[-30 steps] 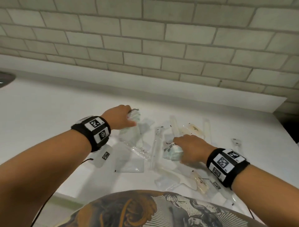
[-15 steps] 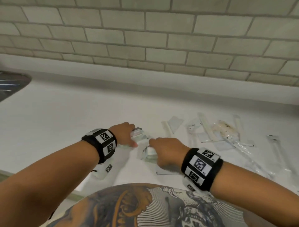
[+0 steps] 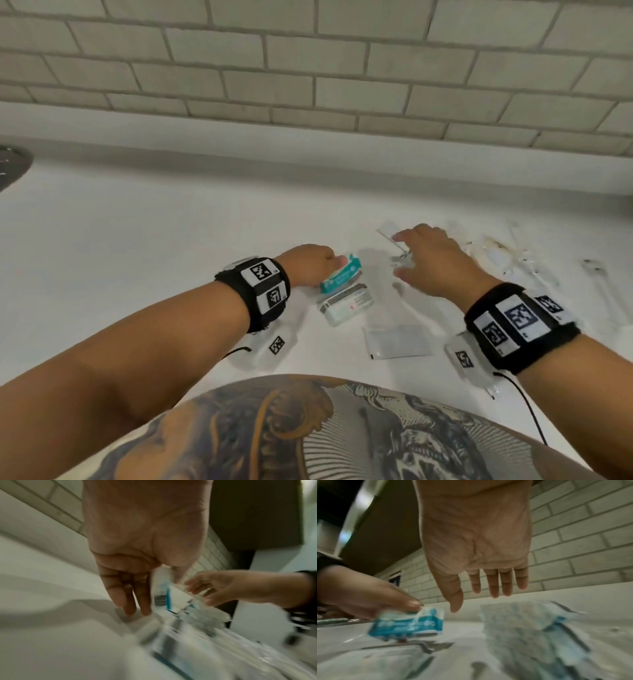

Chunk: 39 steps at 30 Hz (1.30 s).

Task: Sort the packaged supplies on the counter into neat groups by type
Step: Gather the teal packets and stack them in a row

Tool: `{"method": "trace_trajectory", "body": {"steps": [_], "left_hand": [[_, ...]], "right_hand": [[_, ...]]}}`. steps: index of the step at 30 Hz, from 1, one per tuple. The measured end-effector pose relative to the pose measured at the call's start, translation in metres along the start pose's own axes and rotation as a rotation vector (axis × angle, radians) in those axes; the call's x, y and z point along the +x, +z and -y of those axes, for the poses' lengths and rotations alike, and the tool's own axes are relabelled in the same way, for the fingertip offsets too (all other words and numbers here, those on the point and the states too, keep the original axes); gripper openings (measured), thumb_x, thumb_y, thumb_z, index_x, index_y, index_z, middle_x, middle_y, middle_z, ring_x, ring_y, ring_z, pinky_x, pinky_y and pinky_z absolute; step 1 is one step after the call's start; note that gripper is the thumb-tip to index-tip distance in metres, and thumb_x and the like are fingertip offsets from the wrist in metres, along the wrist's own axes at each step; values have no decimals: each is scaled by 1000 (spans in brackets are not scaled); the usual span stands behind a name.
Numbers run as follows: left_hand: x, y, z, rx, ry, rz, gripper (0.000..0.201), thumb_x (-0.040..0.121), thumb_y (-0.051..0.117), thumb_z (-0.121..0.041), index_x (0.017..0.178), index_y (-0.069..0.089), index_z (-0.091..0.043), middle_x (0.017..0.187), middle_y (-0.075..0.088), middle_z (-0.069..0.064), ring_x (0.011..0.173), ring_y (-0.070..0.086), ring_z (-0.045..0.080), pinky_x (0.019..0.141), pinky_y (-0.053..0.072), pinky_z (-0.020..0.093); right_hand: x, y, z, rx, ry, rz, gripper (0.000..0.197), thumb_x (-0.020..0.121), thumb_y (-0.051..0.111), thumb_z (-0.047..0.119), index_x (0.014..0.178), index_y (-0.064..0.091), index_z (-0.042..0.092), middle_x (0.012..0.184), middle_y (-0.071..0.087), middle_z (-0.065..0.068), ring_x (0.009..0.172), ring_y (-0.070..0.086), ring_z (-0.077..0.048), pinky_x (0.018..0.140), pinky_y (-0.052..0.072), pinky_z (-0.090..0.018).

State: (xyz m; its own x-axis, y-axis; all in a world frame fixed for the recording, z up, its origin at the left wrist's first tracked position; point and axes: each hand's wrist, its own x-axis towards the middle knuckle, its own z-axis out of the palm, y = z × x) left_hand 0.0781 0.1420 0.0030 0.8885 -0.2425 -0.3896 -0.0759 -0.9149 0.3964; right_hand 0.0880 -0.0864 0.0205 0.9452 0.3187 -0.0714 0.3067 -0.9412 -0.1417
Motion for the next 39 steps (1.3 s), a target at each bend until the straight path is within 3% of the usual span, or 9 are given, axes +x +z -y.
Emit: {"method": "trace_trajectory", "body": {"steps": [2,7,14,17,20,23,28,33,39], "left_hand": [[6,-8,15,56,-40,9,48,100,30,-49,89,58,-12,92,62,9,79,55,21,65,39,30],[17,-12,42,-4,-27,-60,36,95,51,-36,124,59,-16,125,61,4,109,57,19,84,41,27],[19,-15,56,-107,29,-76,30,90,59,-11,118,67,-19,119,66,0,105,60,14,90,47,26],[19,-15,56,-96,36,-85,31,89,58,-12,118,66,-20,119,65,-1,101,57,11,85,45,22],[18,-14,55,-137,4,-80,44,84,69,-26,126,57,-23,120,61,-4,101,56,8,86,45,22],[12,-10,53,-173,-12,-54,77,72,81,-33,137,40,-24,117,55,-5,106,56,13,90,44,26],[5,0,49,-127,99,-34,93,74,77,-18,147,20,-28,126,55,-2,102,56,14,90,46,25],[-2,13,42,-153,163,-82,123,64,85,-25,149,-2,-38,149,17,-2,127,44,18,103,43,28],[-1,13,38,-126,160,-92,120,66,84,-26,151,0,-32,156,3,-3,137,34,17,103,34,20]], "right_hand": [[-5,4,21,31,-146,71,50,86,64,37,134,50,29,129,50,2,122,46,-21,100,40,-36],[-8,33,57,-82,-427,301,61,74,68,35,131,46,34,126,50,9,112,47,-17,92,42,-34],[13,7,51,-43,-87,525,34,97,44,44,86,62,18,90,60,0,87,56,-20,75,42,-29],[20,0,38,-67,53,407,37,101,39,32,92,65,7,90,60,-4,80,54,-20,62,39,-26],[15,6,34,21,87,339,29,96,47,39,83,58,16,87,53,1,79,49,-18,57,34,-25],[7,20,42,-44,44,356,38,79,65,52,99,50,24,93,44,7,85,47,-15,64,38,-27],[25,7,41,-50,116,158,38,80,66,22,116,56,13,107,53,-4,86,56,-21,64,44,-30],[44,8,66,1,-17,129,37,81,70,22,116,62,14,108,56,-4,95,59,-23,80,52,-34],[38,4,58,133,-29,156,39,90,64,22,129,59,19,131,56,0,116,54,-21,96,43,-32]]}}
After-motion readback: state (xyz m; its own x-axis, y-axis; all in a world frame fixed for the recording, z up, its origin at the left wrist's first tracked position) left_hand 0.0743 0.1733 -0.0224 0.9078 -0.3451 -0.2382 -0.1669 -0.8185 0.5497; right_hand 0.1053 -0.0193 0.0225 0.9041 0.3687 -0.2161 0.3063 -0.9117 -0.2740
